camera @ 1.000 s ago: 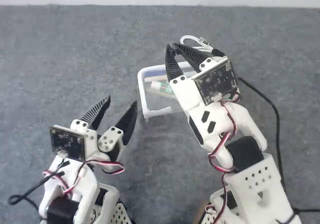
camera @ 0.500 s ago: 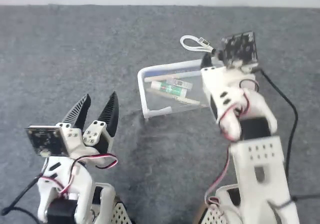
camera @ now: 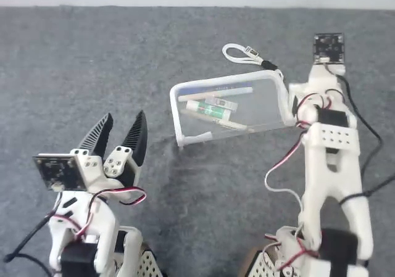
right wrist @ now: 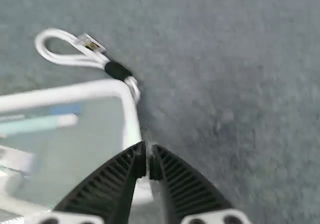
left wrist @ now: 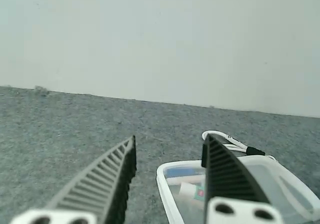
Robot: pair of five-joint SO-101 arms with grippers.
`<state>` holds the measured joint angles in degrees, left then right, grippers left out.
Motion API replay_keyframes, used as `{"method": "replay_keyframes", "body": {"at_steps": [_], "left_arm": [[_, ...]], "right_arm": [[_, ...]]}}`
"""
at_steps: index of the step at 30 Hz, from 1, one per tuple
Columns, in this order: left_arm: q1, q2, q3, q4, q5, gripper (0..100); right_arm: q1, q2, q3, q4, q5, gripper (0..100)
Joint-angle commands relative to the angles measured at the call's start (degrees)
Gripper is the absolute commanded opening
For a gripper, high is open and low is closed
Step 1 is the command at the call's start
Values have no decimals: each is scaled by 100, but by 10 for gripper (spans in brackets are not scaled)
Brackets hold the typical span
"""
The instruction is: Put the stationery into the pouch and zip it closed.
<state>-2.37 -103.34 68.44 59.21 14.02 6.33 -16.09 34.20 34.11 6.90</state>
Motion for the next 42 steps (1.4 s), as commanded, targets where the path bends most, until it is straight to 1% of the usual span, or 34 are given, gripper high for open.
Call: {"method": "replay_keyframes", "body": {"at_steps": [1,6,10,13,18,21,24,26,29,32,34,37,42], "left_arm": [[-44,-123,-57,-185,79,203],[-44,-123,-57,-176,79,203],[-44,-123,-57,-176,79,203],[-44,-123,-57,-176,79,203],[-44,-123,-57,-176,79,203],[-44,-123,-57,-167,70,203],[-44,-123,-57,-167,70,203],[-44,-123,-57,-167,70,203],[-44,-123,-57,-167,70,203],[-44,-123,-57,-167,70,203],[-44,-123,-57,-167,70,203],[-44,-123,-57,-167,70,203],[-44,-123,-57,-158,70,203]], "right_arm": [[312,277,-343,-13,97,6],[391,989,-316,4,97,6],[198,1288,-316,119,88,6],[-295,1288,-316,593,70,6],[-1481,1270,-352,1508,35,6],[-2123,998,-334,1921,35,6],[-2404,426,-325,2255,35,6],[-2273,-84,-325,2290,35,6],[-1684,-725,-325,2062,70,6],[-1068,-910,-325,1613,97,6],[-752,-848,-325,1288,105,6],[-330,-532,-325,831,466,6],[259,453,-352,-259,686,6]]}}
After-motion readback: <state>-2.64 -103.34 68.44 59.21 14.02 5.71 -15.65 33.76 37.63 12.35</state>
